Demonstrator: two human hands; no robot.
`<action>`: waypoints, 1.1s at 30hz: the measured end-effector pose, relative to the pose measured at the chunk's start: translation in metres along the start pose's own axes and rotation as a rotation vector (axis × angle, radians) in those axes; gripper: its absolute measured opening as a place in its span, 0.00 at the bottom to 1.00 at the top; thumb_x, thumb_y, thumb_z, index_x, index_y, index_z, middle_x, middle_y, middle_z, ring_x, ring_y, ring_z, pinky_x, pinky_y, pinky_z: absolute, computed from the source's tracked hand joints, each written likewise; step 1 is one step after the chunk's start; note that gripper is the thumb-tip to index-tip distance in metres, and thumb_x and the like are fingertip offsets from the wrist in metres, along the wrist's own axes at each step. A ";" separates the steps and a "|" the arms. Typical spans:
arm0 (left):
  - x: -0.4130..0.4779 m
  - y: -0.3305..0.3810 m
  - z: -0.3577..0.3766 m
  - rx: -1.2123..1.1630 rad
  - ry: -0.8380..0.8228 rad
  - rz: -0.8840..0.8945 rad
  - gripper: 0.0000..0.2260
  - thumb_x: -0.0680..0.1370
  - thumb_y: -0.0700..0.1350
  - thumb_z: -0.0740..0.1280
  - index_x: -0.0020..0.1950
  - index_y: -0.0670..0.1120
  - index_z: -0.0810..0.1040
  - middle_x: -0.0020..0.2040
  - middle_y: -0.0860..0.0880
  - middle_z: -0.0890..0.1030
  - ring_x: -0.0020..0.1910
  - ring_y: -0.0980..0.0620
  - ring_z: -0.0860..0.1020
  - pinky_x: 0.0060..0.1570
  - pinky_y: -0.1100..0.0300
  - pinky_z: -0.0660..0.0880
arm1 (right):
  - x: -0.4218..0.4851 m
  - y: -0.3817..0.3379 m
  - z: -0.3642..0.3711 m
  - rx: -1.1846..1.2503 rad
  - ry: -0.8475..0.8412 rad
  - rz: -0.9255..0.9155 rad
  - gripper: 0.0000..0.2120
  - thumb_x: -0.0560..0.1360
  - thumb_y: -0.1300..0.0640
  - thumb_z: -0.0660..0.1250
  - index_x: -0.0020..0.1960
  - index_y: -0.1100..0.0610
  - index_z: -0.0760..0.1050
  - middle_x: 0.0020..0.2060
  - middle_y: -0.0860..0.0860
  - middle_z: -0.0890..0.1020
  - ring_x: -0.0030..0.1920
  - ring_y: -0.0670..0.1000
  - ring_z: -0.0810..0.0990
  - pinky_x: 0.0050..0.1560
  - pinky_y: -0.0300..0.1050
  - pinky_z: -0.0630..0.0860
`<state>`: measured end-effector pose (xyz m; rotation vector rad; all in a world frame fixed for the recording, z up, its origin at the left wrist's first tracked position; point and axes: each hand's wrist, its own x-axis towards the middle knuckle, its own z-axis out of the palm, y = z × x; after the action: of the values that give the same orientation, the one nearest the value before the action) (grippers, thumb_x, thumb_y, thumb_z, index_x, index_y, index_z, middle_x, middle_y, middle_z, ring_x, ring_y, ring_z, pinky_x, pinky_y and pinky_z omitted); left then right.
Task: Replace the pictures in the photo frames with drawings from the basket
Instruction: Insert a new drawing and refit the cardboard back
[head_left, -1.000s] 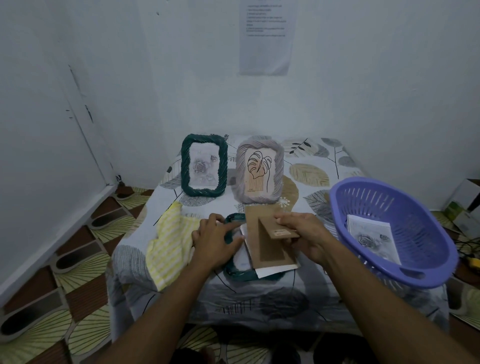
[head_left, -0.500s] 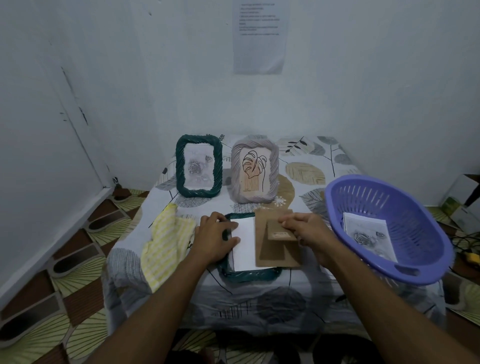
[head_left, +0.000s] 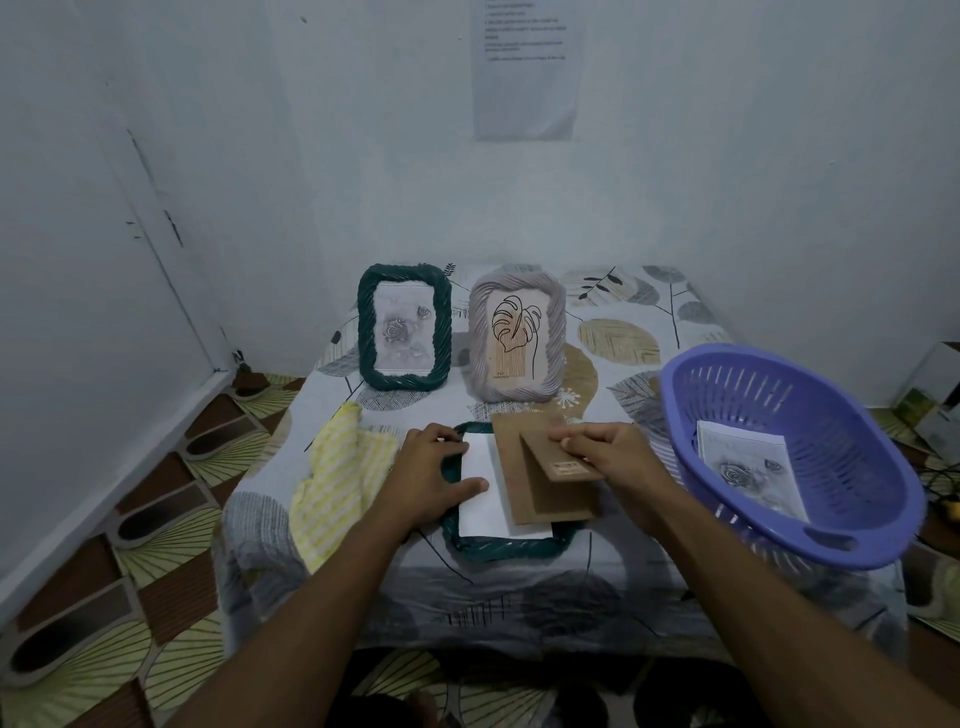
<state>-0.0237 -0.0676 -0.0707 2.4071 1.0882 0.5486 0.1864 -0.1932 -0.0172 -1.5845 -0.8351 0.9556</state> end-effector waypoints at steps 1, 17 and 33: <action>-0.001 -0.001 0.001 -0.007 0.009 0.006 0.32 0.67 0.63 0.71 0.64 0.44 0.78 0.62 0.50 0.73 0.61 0.49 0.67 0.61 0.56 0.67 | 0.000 0.001 0.001 0.011 -0.002 0.003 0.09 0.77 0.63 0.66 0.48 0.55 0.84 0.47 0.56 0.85 0.45 0.52 0.82 0.49 0.47 0.78; -0.005 -0.002 0.004 -0.083 0.128 0.011 0.27 0.70 0.61 0.66 0.61 0.45 0.79 0.58 0.50 0.75 0.57 0.52 0.70 0.57 0.60 0.67 | 0.002 0.005 0.007 0.031 -0.013 0.001 0.08 0.76 0.63 0.67 0.48 0.55 0.84 0.46 0.55 0.86 0.44 0.50 0.82 0.44 0.39 0.76; -0.010 -0.001 -0.007 -0.289 0.129 0.005 0.12 0.78 0.46 0.66 0.60 0.44 0.81 0.56 0.47 0.80 0.54 0.52 0.76 0.54 0.61 0.71 | 0.003 0.002 0.047 0.010 -0.007 0.085 0.06 0.74 0.56 0.71 0.47 0.56 0.84 0.43 0.55 0.86 0.46 0.55 0.84 0.50 0.49 0.81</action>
<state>-0.0343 -0.0732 -0.0673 2.1485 0.9797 0.8125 0.1459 -0.1711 -0.0252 -1.6192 -0.7715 1.0251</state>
